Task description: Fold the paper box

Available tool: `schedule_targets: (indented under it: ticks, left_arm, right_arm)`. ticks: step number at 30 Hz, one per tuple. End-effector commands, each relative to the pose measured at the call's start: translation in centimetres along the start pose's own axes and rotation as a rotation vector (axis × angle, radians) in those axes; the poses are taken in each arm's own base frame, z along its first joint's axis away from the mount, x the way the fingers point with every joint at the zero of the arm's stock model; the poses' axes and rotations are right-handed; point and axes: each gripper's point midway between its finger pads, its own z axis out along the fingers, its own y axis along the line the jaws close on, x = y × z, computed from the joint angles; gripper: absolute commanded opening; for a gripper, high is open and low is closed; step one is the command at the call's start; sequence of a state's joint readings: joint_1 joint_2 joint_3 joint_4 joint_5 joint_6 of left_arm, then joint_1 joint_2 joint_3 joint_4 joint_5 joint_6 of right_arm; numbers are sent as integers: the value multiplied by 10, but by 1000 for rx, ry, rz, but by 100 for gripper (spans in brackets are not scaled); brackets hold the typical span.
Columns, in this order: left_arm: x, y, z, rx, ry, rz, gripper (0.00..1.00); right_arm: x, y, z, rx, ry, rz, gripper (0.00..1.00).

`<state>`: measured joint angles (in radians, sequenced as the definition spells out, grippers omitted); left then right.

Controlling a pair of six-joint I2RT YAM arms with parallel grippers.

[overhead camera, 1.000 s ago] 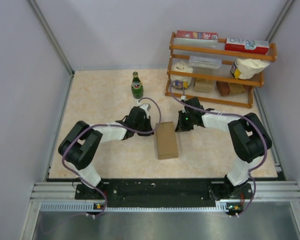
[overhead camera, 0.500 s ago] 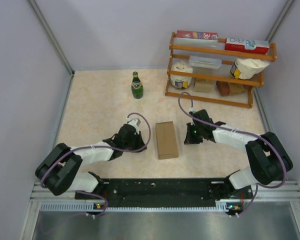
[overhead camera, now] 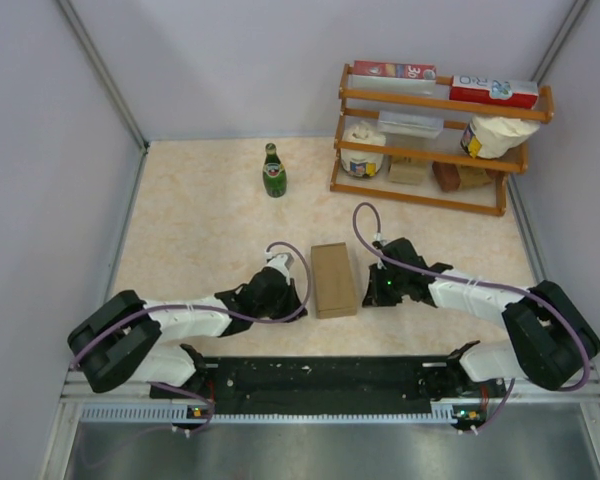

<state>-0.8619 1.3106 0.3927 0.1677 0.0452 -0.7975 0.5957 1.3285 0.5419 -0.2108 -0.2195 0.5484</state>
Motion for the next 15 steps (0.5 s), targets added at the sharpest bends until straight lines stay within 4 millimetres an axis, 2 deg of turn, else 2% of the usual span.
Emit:
schedule_targets:
  ticks: [1,7,15]
  left_arm:
    - [10,-11,11,7,23,5,0]
    - [28,-29,23,22,74,30,0]
    - [28,-51,31,53,76,35,0]
  right_arm:
    - [-1,17,4,-71,-13,-3,5]
    - [3,36,5,-144,14,-8,5]
    - [13,56,5,-223,59,-6,5]
